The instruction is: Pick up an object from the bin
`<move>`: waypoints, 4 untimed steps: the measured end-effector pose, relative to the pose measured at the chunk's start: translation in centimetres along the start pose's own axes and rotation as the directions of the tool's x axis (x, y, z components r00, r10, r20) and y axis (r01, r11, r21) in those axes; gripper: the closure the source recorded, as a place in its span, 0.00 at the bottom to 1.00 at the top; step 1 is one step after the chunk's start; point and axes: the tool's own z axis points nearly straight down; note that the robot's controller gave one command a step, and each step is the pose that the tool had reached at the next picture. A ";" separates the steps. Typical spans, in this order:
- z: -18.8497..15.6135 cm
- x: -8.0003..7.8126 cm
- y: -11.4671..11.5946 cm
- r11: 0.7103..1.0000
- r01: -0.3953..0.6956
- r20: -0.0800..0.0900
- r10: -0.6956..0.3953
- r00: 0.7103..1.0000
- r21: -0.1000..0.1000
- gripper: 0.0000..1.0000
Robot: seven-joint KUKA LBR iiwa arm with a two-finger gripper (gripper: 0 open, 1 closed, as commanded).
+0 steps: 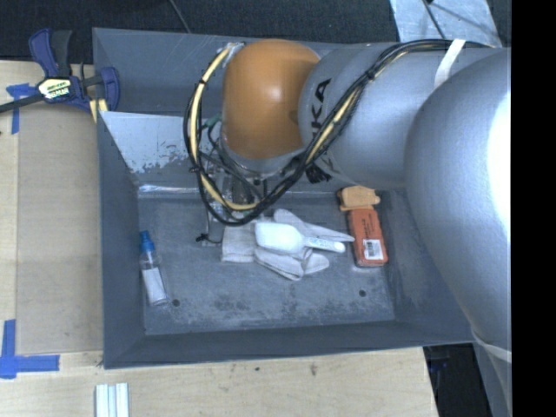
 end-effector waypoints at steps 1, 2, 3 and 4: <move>1.9 0.4 -2.2 1.000 0.003 -0.015 -0.003 1.000 0.007 0.00; 5.2 0.7 -4.4 0.989 0.148 -0.001 -0.148 0.989 0.003 0.00; 3.6 1.5 -4.9 0.985 0.173 -0.022 -0.173 0.985 0.004 0.00; 2.9 -1.3 -8.6 0.988 0.152 0.010 -0.152 0.988 0.002 0.00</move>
Offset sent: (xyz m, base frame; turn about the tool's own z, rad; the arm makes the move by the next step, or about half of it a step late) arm -0.0162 -0.0570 -0.0821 -0.1993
